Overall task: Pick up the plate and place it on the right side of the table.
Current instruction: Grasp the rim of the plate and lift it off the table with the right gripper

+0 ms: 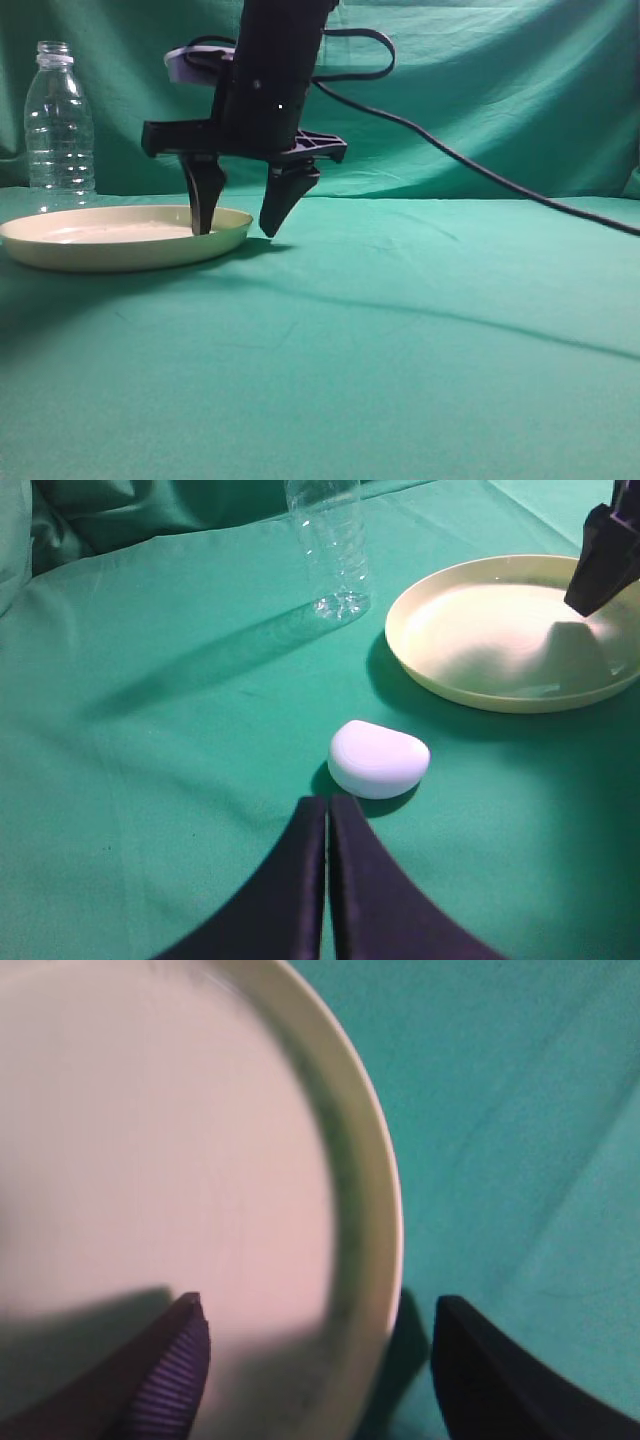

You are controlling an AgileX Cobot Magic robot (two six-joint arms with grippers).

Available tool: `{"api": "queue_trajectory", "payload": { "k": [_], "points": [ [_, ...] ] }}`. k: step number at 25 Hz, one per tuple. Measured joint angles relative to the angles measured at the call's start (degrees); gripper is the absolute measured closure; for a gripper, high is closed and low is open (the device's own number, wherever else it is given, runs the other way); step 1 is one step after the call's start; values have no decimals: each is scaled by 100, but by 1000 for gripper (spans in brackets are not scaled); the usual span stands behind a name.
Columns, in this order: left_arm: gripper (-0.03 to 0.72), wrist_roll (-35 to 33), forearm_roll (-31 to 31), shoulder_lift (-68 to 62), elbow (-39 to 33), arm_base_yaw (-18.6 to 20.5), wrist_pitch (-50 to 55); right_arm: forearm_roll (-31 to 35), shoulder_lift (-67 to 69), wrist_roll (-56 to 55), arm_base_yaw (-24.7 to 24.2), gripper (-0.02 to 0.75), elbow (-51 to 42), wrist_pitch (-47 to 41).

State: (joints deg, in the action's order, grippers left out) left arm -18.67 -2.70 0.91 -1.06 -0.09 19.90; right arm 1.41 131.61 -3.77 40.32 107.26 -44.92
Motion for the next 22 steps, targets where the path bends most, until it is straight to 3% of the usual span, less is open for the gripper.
{"api": "queue_trajectory", "payload": {
  "k": [3,6,9,11,13,14,22],
  "points": [
    [688,0,0,0,0,0,0,-38,91,23,0,254,0,62],
    [688,0,0,0,0,0,0,-88,126,23,0,394,36,120],
    [688,0,0,0,0,0,0,-250,137,7,-10,617,68,131],
    [688,0,0,0,0,0,0,-415,137,-167,-10,682,177,70],
    [688,0,0,0,0,0,0,-718,159,-449,1,669,392,-213],
    [688,0,0,0,0,0,0,-919,162,-559,9,738,520,-405],
    [688,0,0,0,0,0,0,-1814,-308,-661,-32,738,1262,-2029]
  ]
}}
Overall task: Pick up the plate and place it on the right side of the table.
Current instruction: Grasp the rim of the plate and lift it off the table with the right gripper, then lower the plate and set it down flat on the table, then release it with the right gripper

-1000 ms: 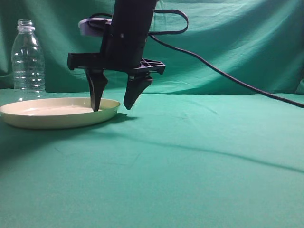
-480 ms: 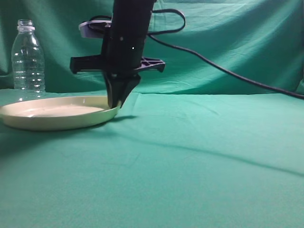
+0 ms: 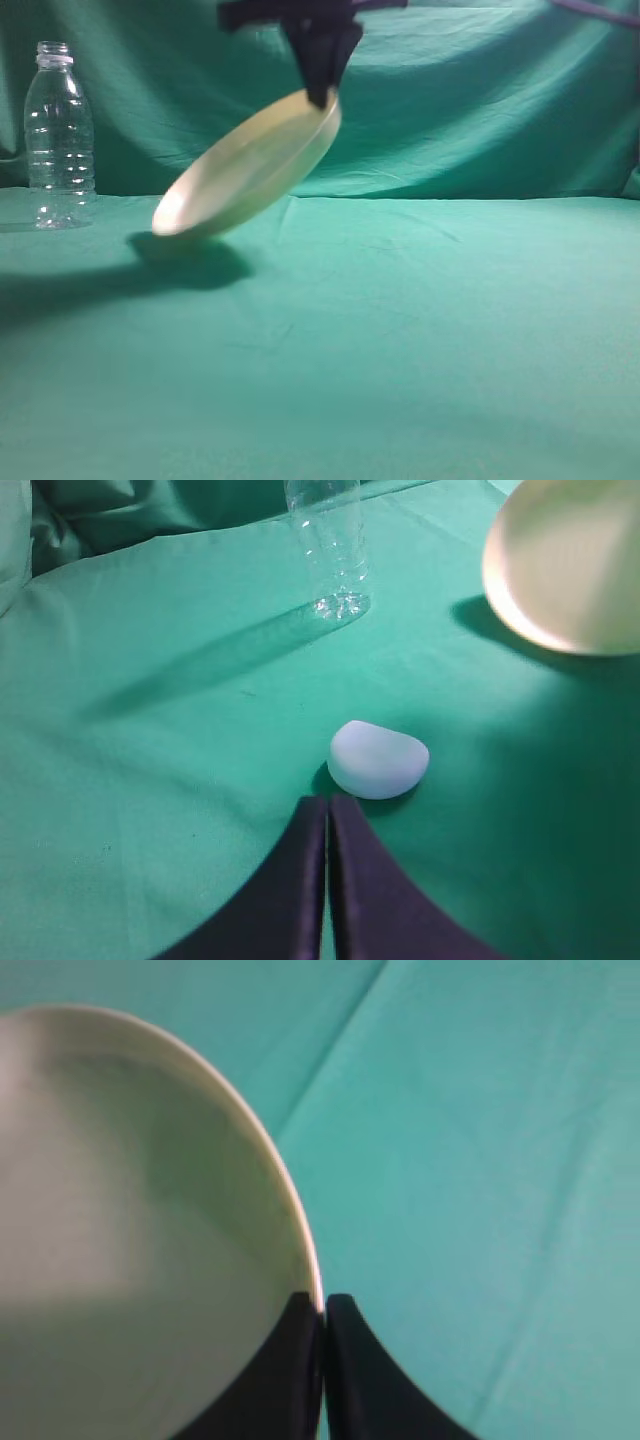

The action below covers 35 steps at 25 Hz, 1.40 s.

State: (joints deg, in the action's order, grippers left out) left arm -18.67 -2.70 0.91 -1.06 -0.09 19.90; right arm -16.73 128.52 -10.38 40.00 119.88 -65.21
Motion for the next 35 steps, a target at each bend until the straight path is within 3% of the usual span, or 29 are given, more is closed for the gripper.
{"api": "queue_trajectory", "payload": {
  "k": [5,8,13,20,26,32,33,34,35],
  "points": [
    [688,0,0,0,0,0,0,-13,-789,208,-416,738,-131,-396],
    [688,0,0,0,0,0,0,-1,-1381,232,-991,738,-592,-416],
    [688,0,0,0,0,0,0,-1,-2350,231,-2070,738,-2028,-217],
    [688,0,0,0,0,0,0,341,-3018,174,-3339,738,-4203,965],
    [688,0,0,0,0,0,0,420,-2920,151,-3552,738,-5365,2145],
    [688,0,0,0,0,0,0,444,-2418,127,-3552,738,-5538,2651],
    [688,0,0,0,0,0,0,444,-2361,127,-3552,669,-5538,2696],
    [688,0,0,0,0,0,0,444,-2326,127,-3552,669,-5538,2709],
    [688,0,0,0,0,0,0,444,-2315,127,-3552,609,-5538,2709]
  ]
}}
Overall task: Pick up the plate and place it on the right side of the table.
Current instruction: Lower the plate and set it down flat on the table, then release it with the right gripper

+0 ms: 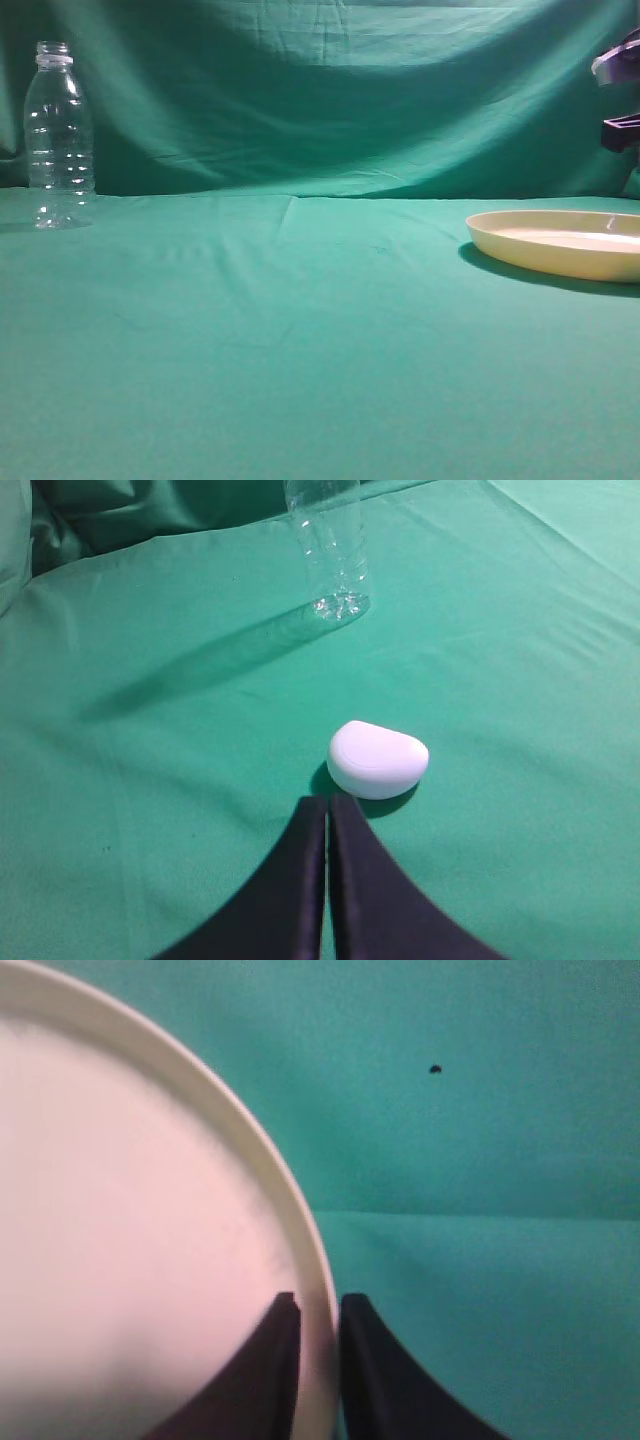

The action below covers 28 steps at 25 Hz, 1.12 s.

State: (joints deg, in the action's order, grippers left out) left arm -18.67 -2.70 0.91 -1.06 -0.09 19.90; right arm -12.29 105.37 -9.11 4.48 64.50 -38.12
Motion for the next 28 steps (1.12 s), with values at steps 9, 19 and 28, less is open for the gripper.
{"api": "queue_trajectory", "payload": {
  "k": [9,19,28],
  "points": [
    [688,0,0,0,0,0,0,355,-618,0,0,319,669,-1121],
    [688,0,0,0,0,0,0,998,-3036,177,0,738,837,-1978],
    [688,0,0,0,0,0,0,1358,-5616,548,0,738,-240,-1802]
  ]
}}
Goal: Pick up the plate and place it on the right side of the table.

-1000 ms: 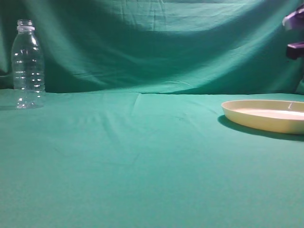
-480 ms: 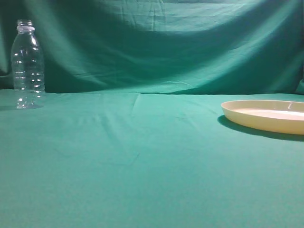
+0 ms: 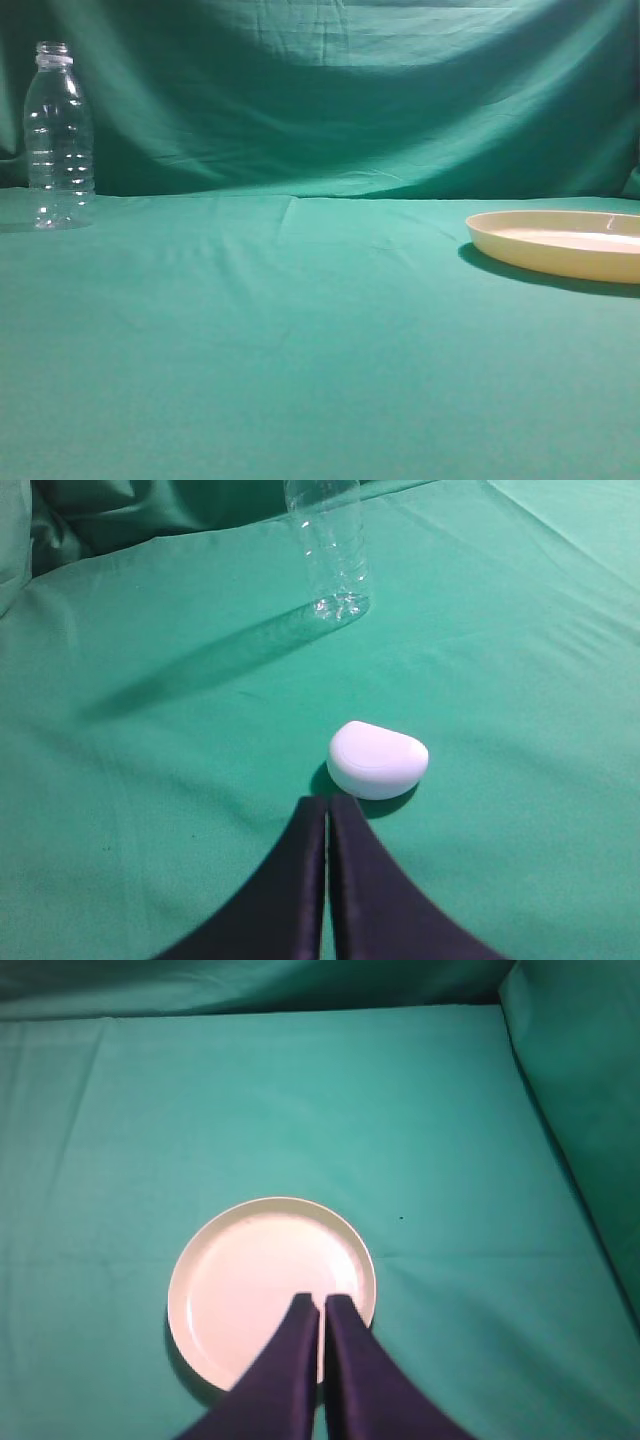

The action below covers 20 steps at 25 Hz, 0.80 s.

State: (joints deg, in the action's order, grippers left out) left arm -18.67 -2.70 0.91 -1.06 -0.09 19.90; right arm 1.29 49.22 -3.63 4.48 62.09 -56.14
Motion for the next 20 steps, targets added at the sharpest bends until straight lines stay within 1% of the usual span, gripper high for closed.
{"api": "queue_trajectory", "payload": {
  "k": [6,10,16,17,20],
  "points": [
    [688,0,0,0,0,0,0,47,-1735,33,0,738,-1212,403],
    [688,0,0,0,0,0,0,72,-2804,33,0,738,-1700,525],
    [688,0,0,0,0,0,0,390,-3888,36,0,738,-1811,295],
    [688,0,0,0,0,0,0,380,-3966,36,0,689,-1811,292],
    [688,0,0,0,0,0,0,293,-4058,113,0,689,-1823,334]
  ]
}}
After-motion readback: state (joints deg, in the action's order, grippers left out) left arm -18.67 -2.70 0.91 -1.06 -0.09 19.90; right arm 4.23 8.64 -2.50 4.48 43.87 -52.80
